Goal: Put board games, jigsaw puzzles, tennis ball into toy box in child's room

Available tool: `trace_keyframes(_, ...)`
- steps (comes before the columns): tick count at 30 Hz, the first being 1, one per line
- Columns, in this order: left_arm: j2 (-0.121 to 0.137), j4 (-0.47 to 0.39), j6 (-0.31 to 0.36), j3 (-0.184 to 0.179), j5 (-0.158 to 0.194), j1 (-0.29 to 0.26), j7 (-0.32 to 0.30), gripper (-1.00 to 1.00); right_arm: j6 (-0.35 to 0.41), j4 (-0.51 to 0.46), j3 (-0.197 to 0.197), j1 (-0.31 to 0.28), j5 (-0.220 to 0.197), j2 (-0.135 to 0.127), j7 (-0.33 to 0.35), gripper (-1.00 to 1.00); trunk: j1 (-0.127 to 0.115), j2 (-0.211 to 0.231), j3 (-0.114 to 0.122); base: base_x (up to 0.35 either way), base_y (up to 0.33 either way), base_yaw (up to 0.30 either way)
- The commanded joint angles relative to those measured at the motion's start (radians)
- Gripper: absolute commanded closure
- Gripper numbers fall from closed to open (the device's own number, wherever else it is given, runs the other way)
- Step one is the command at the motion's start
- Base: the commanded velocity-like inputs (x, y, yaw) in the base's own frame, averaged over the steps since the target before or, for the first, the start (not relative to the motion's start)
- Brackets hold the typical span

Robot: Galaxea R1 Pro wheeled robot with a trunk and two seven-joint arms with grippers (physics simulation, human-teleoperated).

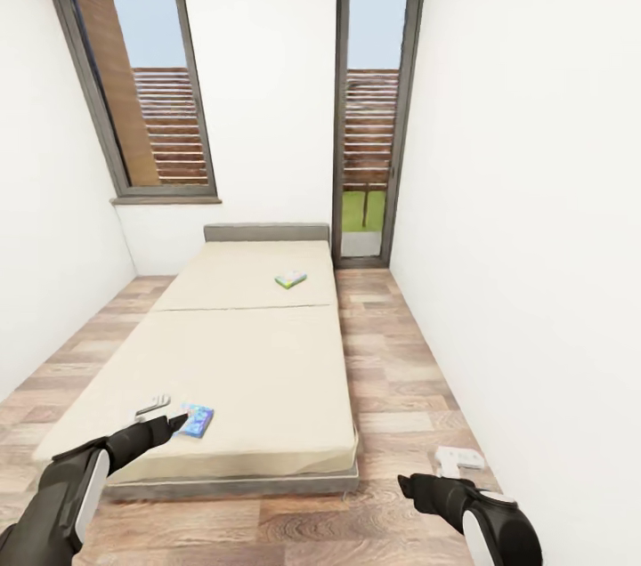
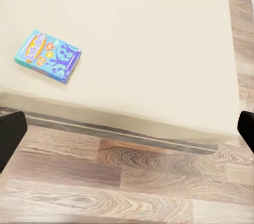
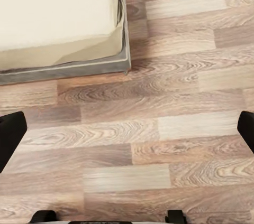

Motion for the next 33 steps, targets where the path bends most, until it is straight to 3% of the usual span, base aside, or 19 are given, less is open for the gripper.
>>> trace_keyframes(1,0.0,-0.001,0.007,0.003,0.001,-0.001,-0.005,-1.0,0.004,-0.001,0.014,-0.001,-0.008,0.0,-0.005,-1.0,0.001,-0.002,-0.002,0.0,0.0,0.292)
trace_keyframes(7,-0.001,-0.006,0.004,0.005,0.002,-0.001,-0.013,-1.0,0.003,-0.002,0.054,-0.001,-0.007,0.0,-0.009,-1.0,0.001,-0.002,-0.002,0.0,0.0,0.292)
trace_keyframes(33,-0.002,-0.007,0.009,0.0,0.0,-0.001,-0.019,-1.0,0.003,-0.002,0.06,-0.002,-0.007,0.0,-0.009,-1.0,0.001,-0.002,-0.002,0.0,0.0,0.292)
